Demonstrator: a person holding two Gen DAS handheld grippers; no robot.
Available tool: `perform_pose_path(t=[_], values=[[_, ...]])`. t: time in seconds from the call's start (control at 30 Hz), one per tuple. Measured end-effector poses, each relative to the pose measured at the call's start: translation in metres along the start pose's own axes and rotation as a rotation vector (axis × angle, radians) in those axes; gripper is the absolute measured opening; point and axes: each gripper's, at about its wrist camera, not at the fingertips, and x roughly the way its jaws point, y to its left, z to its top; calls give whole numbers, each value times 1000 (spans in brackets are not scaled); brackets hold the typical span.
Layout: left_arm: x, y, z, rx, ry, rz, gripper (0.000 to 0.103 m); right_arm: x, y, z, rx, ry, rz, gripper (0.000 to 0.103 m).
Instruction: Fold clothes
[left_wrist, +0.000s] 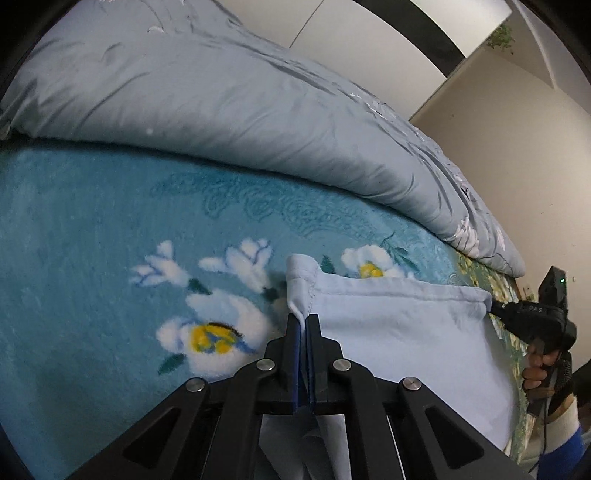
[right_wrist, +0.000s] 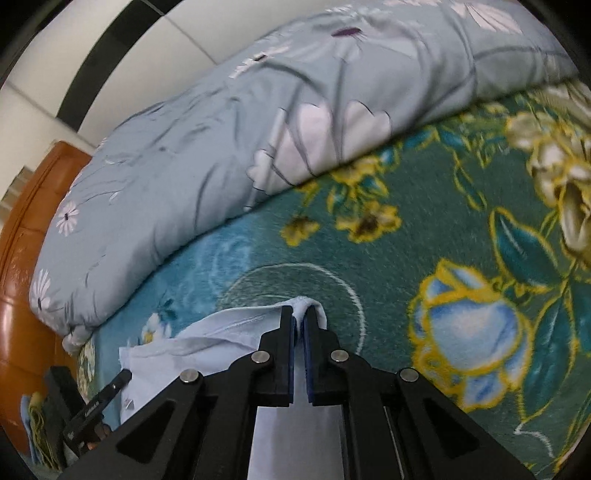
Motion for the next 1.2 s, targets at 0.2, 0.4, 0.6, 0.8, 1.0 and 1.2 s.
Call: perform_pose_path(t=[0.2,0.4,0.6,0.8,1.0,1.2], values=[[-16,-1,-3,-44,10,-8,12,-10,4,-3,-17,-9,20,30],[-69,-6,-38,-84,-26,-26,39,-62,-8,-34,-57,-50,90,34],[-118,7,-120,-242,-91,-104,43,-112,-53,-117,-49,-38,166,38],[-132,7,-174,-381,-103,-156,48,-130,-93,-189,128,-51,316,45],[-103,-15,-184,-426,-69,-162,51,-122,-85,-204,194,-70,349,48],[-88,-18,-185,-484,-132,-171,51,-104,-69,-201,270,-116,344,48]])
